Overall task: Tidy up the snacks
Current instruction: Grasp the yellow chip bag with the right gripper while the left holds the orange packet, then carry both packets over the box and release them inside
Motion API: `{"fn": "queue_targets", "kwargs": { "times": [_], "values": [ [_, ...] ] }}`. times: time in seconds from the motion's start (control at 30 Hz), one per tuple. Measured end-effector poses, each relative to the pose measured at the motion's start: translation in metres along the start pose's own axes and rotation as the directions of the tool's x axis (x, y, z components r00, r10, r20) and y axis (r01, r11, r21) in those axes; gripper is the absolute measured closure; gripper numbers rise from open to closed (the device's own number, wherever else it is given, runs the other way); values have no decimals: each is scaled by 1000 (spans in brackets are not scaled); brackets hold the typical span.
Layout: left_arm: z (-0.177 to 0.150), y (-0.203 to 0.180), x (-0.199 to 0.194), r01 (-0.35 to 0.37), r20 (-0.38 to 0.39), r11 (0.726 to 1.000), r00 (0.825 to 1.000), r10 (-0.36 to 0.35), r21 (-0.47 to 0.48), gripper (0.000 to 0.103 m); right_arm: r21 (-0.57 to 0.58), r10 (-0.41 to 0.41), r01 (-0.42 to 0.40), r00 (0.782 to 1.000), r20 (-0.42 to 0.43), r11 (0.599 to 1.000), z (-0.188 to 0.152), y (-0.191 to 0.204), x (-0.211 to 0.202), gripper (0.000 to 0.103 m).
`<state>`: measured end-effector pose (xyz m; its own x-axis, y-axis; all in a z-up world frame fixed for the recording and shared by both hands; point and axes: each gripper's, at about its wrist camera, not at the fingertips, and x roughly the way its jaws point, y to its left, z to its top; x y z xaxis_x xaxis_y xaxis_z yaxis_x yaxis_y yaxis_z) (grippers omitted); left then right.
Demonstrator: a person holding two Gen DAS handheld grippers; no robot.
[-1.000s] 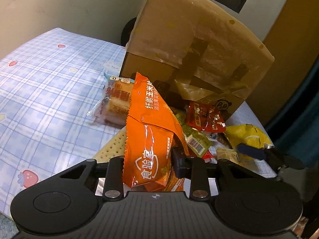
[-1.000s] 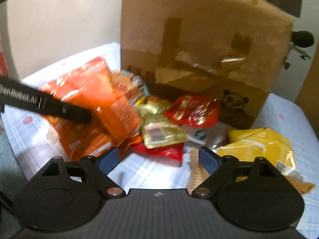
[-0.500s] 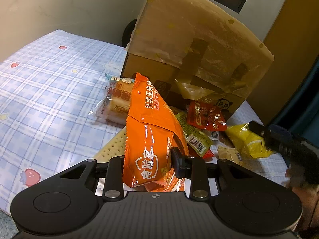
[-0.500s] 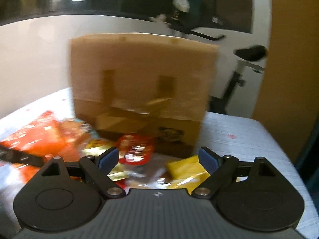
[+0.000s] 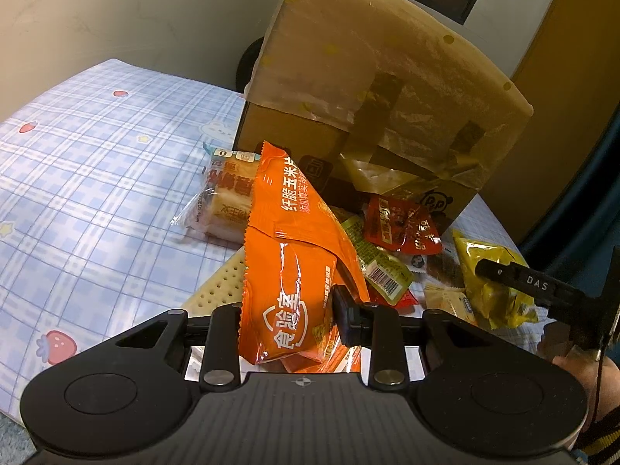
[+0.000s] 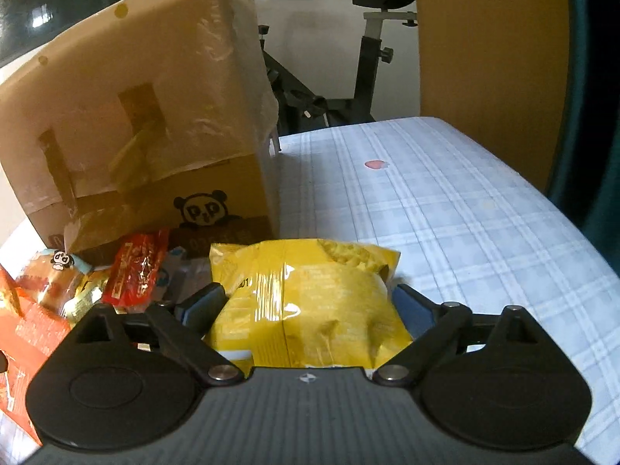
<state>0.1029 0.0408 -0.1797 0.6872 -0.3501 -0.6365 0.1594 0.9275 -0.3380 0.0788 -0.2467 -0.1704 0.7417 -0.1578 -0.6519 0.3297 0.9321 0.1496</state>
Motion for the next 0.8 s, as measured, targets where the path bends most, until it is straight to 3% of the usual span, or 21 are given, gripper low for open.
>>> {"fn": "queue_targets", "kwargs": {
  "times": [0.07, 0.23, 0.57, 0.8],
  "values": [
    [0, -1, -1, 4, 4, 1000, 1000, -4, 6, 71, 8, 13, -13, 1000, -6, 1000, -1, 1, -1, 8],
    [1, -3, -5, 19, 20, 1000, 1000, -19, 22, 72, -3, 41, -41, 999, 16, 999, -5, 1, -13, 21],
    [9, -6, -26, 36, 88, 999, 995, -39, 32, 73, 10, 64, -66, 990, 123, 998, 11, -4, -54, 22],
    [19, -8, -59, 27, 188, 999, 982, -35, 44, 73, 11, 89, -92, 980, 178, 996, 23, 0, -78, 22]
  ]
}}
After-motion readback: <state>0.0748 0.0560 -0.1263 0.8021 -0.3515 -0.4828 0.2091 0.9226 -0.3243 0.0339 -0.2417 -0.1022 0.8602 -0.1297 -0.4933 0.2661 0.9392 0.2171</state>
